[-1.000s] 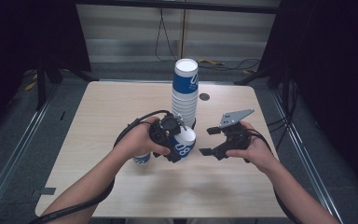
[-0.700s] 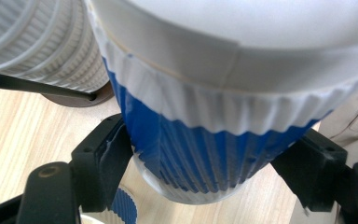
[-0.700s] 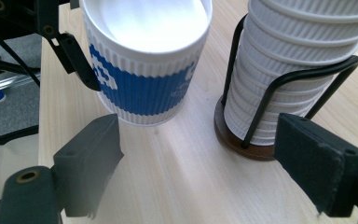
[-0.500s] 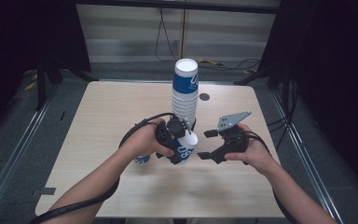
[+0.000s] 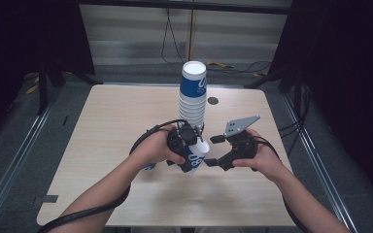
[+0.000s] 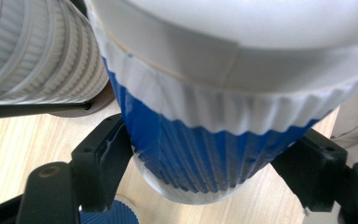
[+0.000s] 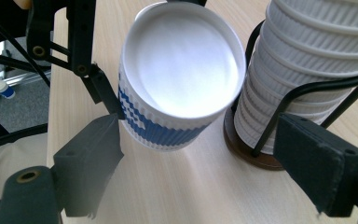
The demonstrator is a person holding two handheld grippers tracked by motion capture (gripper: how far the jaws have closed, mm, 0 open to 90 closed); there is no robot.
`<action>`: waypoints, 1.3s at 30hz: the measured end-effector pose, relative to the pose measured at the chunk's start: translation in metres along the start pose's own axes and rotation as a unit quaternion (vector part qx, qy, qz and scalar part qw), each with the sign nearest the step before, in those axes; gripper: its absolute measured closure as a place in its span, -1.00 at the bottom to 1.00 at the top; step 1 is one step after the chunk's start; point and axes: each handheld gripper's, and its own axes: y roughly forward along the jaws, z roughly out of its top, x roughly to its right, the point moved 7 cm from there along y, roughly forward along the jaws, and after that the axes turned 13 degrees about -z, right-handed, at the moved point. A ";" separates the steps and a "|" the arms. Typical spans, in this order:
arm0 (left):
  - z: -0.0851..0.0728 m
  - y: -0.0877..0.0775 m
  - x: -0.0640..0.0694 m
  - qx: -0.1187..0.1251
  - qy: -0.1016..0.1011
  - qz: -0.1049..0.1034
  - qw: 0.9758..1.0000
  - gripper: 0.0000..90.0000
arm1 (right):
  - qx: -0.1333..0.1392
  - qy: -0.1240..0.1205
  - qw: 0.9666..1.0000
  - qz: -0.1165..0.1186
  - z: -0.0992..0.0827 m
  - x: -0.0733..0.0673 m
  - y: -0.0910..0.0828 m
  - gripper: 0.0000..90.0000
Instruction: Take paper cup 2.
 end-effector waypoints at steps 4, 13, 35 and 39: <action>0.002 0.002 0.002 0.002 -0.001 -0.007 1.000 -0.48 | 0.001 0.000 1.000 0.003 0.001 -0.002 0.001 -0.68; 0.006 0.006 0.004 0.000 0.005 -0.009 1.000 -0.48 | 0.004 -0.002 1.000 0.010 0.003 -0.005 0.002 -0.68; 0.011 0.010 0.009 0.008 0.026 -0.008 1.000 -0.49 | 0.007 0.001 1.000 0.027 0.007 -0.011 0.007 -0.43; 0.011 0.009 0.009 0.008 0.029 -0.006 1.000 -0.48 | 0.008 0.005 0.999 0.031 0.007 -0.010 0.006 -0.42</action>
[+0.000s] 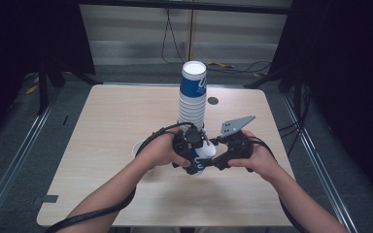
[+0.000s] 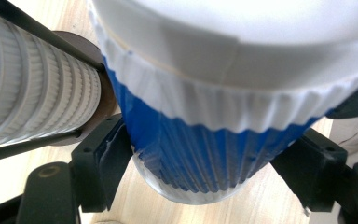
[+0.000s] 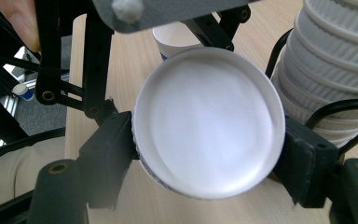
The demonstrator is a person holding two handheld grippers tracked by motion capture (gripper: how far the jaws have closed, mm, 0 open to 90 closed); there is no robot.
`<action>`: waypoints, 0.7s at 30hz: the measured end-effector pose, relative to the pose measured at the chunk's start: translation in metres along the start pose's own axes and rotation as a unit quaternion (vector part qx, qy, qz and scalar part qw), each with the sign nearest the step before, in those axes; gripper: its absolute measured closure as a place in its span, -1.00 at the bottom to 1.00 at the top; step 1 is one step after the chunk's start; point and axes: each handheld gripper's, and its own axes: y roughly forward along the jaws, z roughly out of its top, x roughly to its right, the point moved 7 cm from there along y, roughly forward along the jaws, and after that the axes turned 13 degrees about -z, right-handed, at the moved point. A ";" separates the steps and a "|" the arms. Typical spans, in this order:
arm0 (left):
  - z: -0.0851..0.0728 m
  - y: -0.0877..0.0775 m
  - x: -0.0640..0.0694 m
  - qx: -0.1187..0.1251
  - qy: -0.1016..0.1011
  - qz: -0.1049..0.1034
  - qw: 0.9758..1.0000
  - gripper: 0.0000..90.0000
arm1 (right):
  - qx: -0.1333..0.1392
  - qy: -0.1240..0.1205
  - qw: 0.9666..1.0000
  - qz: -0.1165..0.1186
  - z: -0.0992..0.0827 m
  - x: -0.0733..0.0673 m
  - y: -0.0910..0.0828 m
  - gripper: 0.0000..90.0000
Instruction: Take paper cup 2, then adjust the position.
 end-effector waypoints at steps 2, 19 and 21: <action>0.000 -0.001 0.000 0.002 0.002 0.001 1.000 -0.48 | -0.003 0.007 1.000 0.002 0.000 0.000 -0.001 -0.42; 0.003 -0.003 -0.001 0.041 0.002 -0.007 0.999 -0.56 | -0.001 0.021 1.000 0.008 -0.003 0.002 -0.003 -0.41; 0.002 -0.004 -0.003 0.049 0.000 -0.012 0.999 -0.59 | 0.004 0.024 1.000 0.005 -0.004 0.004 -0.006 -0.41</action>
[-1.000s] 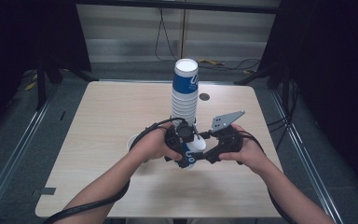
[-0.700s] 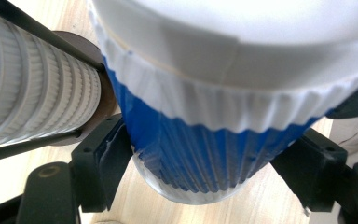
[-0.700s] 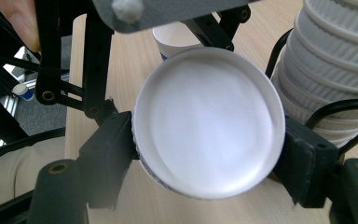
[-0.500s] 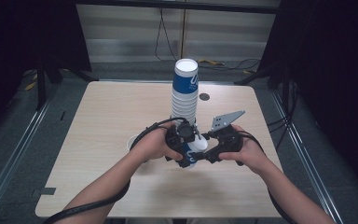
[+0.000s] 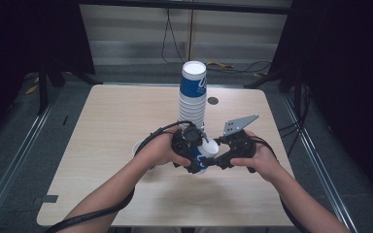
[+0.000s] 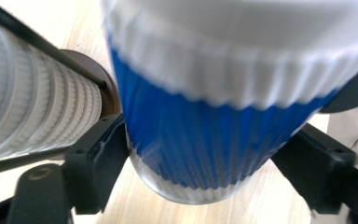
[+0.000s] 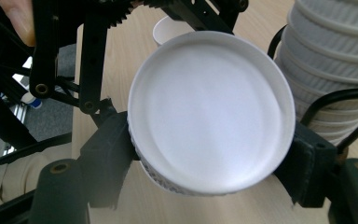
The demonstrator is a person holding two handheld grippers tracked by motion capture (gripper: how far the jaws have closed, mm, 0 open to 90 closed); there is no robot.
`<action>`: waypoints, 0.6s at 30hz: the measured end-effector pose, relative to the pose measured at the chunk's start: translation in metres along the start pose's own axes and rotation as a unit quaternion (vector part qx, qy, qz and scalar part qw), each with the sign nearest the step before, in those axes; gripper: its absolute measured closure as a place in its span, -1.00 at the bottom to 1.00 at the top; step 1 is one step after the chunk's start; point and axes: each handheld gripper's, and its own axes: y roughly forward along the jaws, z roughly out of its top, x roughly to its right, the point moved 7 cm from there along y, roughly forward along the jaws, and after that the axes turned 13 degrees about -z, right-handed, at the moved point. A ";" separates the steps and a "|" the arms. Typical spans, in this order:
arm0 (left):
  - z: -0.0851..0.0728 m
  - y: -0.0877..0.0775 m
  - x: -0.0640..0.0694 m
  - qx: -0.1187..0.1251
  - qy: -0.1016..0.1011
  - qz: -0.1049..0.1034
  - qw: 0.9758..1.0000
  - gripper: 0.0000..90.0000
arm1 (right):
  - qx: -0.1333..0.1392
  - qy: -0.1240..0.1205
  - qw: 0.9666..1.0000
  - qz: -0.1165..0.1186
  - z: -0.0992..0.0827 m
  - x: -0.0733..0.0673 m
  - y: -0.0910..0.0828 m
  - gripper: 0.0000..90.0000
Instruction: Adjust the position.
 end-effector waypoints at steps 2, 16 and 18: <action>-0.002 0.000 0.000 0.017 -0.014 -0.008 1.000 -0.62 | 0.005 0.007 1.000 0.002 -0.001 0.002 -0.003 -0.41; -0.011 -0.001 -0.002 0.060 -0.012 -0.012 0.998 -0.63 | 0.023 0.027 0.999 -0.005 -0.002 0.010 -0.017 -0.41; -0.012 -0.003 -0.001 0.078 -0.016 -0.014 0.997 -0.62 | 0.025 0.033 0.999 -0.006 -0.002 0.012 -0.019 -0.41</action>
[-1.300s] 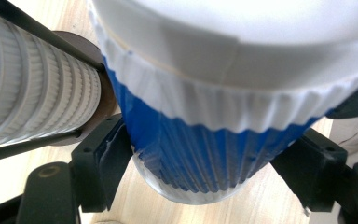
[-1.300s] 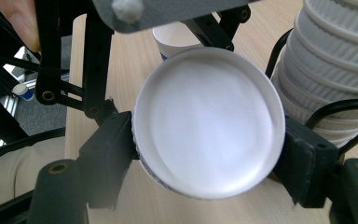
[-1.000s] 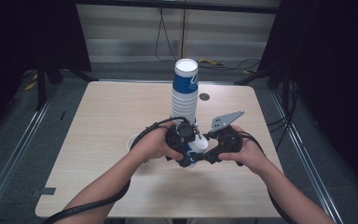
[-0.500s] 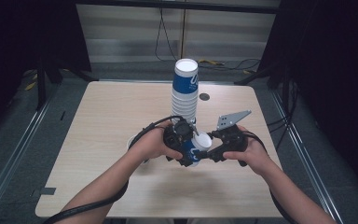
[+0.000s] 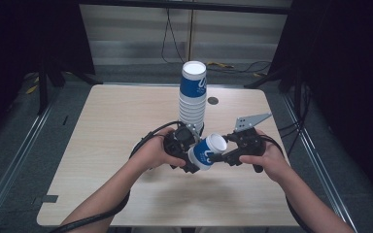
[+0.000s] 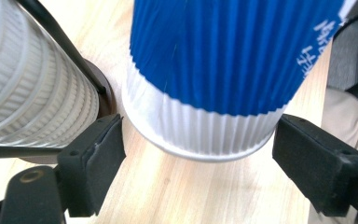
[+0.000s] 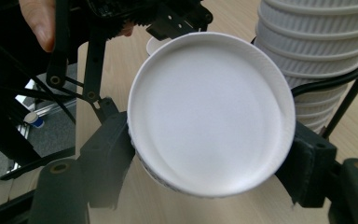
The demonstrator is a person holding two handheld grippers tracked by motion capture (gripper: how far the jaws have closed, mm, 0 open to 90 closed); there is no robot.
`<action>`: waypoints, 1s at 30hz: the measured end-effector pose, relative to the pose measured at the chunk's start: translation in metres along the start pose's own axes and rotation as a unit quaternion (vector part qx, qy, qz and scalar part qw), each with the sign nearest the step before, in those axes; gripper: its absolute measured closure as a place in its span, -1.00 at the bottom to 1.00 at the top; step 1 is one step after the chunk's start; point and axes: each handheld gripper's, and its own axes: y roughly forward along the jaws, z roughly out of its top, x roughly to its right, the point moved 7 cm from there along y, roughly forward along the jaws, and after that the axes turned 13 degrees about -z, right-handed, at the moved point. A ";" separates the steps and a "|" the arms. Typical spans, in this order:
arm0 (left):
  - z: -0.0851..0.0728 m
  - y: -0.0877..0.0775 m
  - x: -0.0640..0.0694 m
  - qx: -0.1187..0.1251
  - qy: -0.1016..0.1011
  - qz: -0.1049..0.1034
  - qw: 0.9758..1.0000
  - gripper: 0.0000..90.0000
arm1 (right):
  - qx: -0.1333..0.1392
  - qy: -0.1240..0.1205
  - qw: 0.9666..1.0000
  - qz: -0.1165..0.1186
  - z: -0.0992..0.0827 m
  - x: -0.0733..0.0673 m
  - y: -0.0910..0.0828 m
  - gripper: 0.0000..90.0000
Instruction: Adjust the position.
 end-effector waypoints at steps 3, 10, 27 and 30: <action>-0.002 -0.001 -0.001 0.008 -0.002 0.004 1.000 -0.63 | 0.004 0.007 1.000 0.003 0.000 0.000 -0.001 -0.41; -0.006 -0.001 -0.002 0.013 -0.006 0.004 1.000 -0.64 | 0.000 0.006 1.000 0.004 -0.002 0.001 0.000 -0.41; -0.008 0.001 -0.003 0.026 -0.004 0.009 1.000 -0.64 | 0.003 0.011 1.000 -0.002 -0.001 0.006 -0.004 -0.41; -0.007 0.003 -0.001 0.035 -0.004 0.005 0.999 -0.64 | 0.005 0.012 1.000 0.000 0.000 0.005 -0.004 -0.41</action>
